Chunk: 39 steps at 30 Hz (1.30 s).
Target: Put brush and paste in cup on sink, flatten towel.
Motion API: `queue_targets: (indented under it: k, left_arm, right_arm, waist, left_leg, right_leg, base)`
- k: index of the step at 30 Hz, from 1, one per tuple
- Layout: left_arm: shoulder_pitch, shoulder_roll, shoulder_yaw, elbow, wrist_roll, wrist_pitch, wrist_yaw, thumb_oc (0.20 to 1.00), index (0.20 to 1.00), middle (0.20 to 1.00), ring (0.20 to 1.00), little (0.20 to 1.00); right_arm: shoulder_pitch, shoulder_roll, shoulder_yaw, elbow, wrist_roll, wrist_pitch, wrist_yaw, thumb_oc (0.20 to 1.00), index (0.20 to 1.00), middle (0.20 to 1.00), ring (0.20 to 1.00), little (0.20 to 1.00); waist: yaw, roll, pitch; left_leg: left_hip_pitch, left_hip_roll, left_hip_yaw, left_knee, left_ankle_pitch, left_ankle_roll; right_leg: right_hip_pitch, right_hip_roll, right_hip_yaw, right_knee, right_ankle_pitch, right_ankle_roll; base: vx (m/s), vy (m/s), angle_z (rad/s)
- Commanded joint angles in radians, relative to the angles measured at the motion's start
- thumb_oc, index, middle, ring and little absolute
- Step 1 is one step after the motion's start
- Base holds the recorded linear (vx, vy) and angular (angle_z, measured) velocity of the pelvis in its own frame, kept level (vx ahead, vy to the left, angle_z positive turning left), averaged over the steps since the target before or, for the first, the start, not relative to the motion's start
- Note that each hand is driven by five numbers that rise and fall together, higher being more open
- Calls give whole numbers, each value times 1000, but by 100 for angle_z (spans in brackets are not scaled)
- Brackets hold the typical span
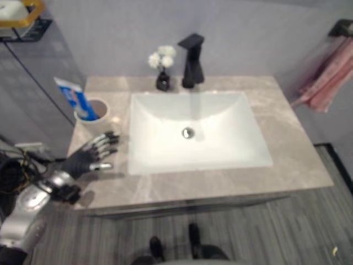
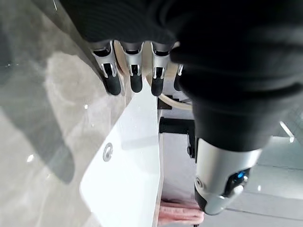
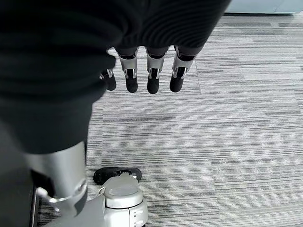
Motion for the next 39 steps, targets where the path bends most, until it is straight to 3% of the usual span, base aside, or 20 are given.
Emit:
queue_targets:
  k: [1, 19, 32, 39]
  left_arm:
    - [-62, 26, 44, 9, 25, -65, 25, 1000, 1000, 1000, 1000, 1000]
    - [-140, 18, 26, 44, 36, -82, 68, 1000, 1000, 1000, 1000, 1000]
    - [-198, 34, 12, 59, 41, -98, 84, 1000, 1000, 1000, 1000, 1000]
    - [-247, 47, -5, 75, 42, -104, 94, 1000, 1000, 1000, 1000, 1000]
  right_arm:
    - [-15, -46, 52, 24, -4, -1, 1, 1000, 1000, 1000, 1000, 1000]
    - [-28, -53, 59, 22, 16, 1, -4, 1000, 1000, 1000, 1000, 1000]
    - [-31, -72, 51, 10, 27, -2, -10, 1000, 1000, 1000, 1000, 1000]
    - [-35, -80, 43, 14, 41, -2, -15, 1000, 1000, 1000, 1000, 1000]
  waist:
    - [-19, -1, 3]
    - [-20, -24, 35]
    - [-30, -11, 50]
    - [-39, 8, 54]
  left_leg:
    - [-60, 5, -24, 168, -200, 62]
    - [-112, 13, -34, 189, -195, 58]
    - [-143, 12, -41, 187, -187, 55]
    - [-150, 4, -52, 120, -147, 49]
  right_leg:
    - [38, -7, -5, 4, -71, 31]
    - [4, -2, -15, 4, -61, 29]
    - [-22, -1, -19, 4, -56, 30]
    - [-53, 0, -31, 3, -49, 32]
  base:
    - [0, 0, 0]
    - [10, -1, 0]
    - [34, 1, -1]
    - [25, -2, 1]
